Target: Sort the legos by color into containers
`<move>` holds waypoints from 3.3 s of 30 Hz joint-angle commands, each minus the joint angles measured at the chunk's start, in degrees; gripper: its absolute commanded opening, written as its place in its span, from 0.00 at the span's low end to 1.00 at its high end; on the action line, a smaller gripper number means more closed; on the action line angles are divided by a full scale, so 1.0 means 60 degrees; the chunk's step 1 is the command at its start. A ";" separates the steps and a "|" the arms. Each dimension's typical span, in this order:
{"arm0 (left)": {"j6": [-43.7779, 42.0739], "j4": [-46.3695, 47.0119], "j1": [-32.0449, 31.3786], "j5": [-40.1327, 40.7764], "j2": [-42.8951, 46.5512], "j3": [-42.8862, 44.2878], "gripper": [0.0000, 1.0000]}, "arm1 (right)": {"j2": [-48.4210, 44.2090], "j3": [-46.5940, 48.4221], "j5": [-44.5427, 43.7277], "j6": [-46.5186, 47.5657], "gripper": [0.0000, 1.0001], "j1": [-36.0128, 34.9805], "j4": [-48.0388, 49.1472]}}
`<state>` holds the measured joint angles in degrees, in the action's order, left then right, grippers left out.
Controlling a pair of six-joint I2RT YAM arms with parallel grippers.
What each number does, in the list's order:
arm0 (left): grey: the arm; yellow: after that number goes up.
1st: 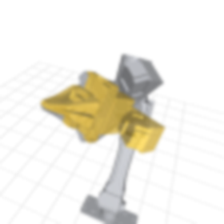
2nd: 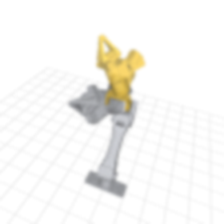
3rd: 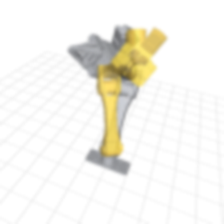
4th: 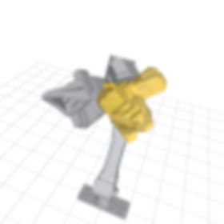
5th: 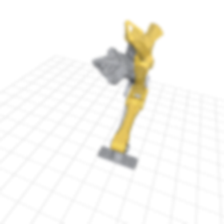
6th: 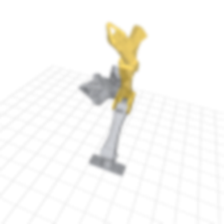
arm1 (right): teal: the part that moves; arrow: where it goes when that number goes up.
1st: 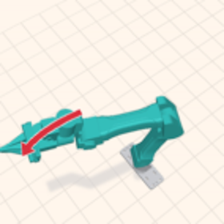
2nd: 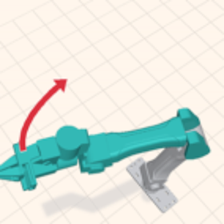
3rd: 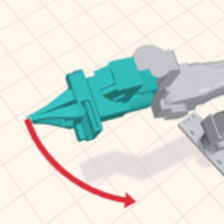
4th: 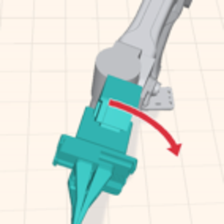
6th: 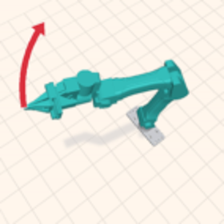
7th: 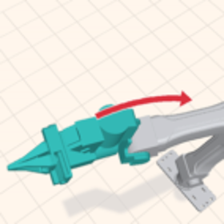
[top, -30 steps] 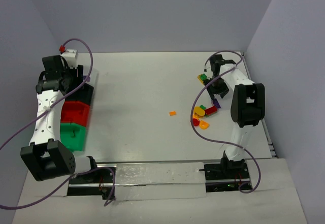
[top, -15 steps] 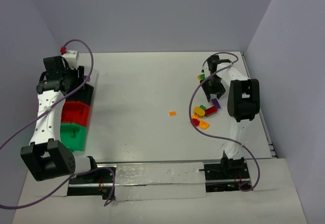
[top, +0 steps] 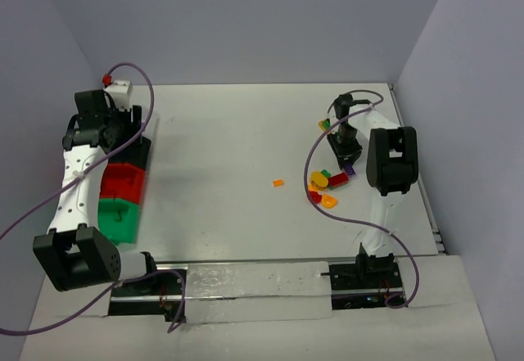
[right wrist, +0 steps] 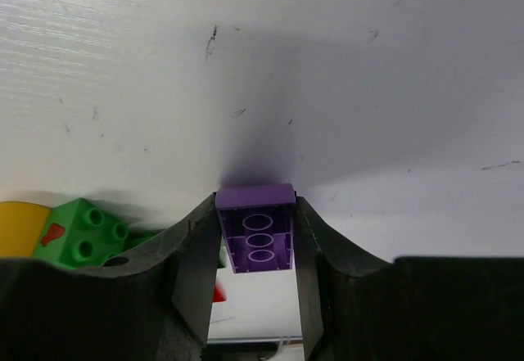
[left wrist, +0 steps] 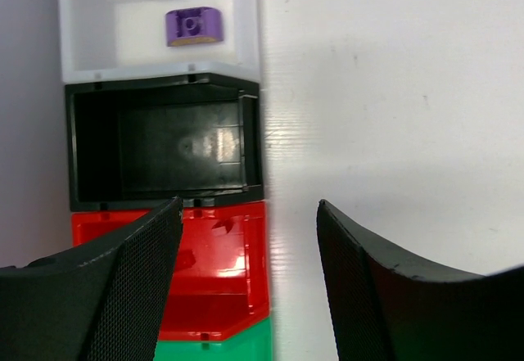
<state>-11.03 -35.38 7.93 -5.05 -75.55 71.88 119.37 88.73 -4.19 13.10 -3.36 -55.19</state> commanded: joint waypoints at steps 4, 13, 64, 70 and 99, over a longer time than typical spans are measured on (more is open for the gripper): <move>0.0709 0.0250 -0.0209 -0.1819 0.0107 0.0007 0.75 | 0.0003 0.0856 0.0450 -0.0248 0.00 0.0096 -0.0430; 0.3910 0.2810 -0.0655 -0.7174 0.0597 -0.0727 0.84 | -0.0846 0.4990 0.5656 -0.2536 0.00 -0.0246 -0.1128; 0.5549 0.5173 -0.5304 -0.3947 -0.1952 0.0447 0.50 | -0.1929 0.3073 0.5587 -1.0921 0.00 -0.4468 0.3553; 0.5436 0.5008 -0.5306 -0.3763 -0.2008 0.0456 0.14 | -0.2057 0.2786 0.5916 -1.1047 0.13 -0.4480 0.3857; 0.1255 0.2434 0.0078 -0.1730 -0.1225 0.0941 0.00 | -0.6243 -0.1566 0.1700 -0.0430 1.00 -0.1169 0.4607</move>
<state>-1.07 -31.55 5.69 -18.29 -82.02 79.99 84.03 84.07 9.81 -3.33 -10.93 -32.43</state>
